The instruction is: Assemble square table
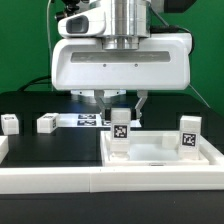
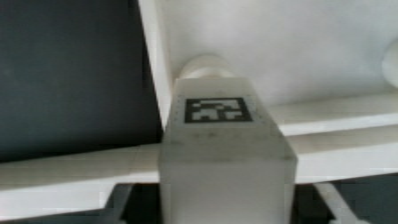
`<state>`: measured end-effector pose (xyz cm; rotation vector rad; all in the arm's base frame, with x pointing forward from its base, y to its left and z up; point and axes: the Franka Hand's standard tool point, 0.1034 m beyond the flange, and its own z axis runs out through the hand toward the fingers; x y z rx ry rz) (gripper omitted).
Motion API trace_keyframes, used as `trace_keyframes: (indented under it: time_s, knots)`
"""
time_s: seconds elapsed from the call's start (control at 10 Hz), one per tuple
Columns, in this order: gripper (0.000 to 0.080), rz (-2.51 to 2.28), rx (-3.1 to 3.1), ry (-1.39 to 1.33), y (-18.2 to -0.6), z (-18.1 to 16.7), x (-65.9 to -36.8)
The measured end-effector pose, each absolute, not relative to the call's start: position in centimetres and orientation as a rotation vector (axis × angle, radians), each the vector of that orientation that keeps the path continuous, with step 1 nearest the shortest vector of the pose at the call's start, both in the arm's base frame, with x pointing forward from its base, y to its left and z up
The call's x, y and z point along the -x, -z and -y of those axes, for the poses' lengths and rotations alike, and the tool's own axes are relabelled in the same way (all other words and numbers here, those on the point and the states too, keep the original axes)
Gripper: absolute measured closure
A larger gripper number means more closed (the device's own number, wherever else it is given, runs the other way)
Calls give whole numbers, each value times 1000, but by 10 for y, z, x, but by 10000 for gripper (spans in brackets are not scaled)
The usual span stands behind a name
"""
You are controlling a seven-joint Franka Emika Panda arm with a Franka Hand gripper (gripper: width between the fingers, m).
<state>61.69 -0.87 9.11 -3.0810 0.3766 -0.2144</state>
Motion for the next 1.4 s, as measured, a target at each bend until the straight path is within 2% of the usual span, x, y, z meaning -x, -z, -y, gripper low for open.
trace_keyframes:
  time_s: [1.1,1.4]
  knots:
    - [509,-1802,2462,150,-89,-7,-616]
    - [509,-1994,2307,140,-89,-9,-615]
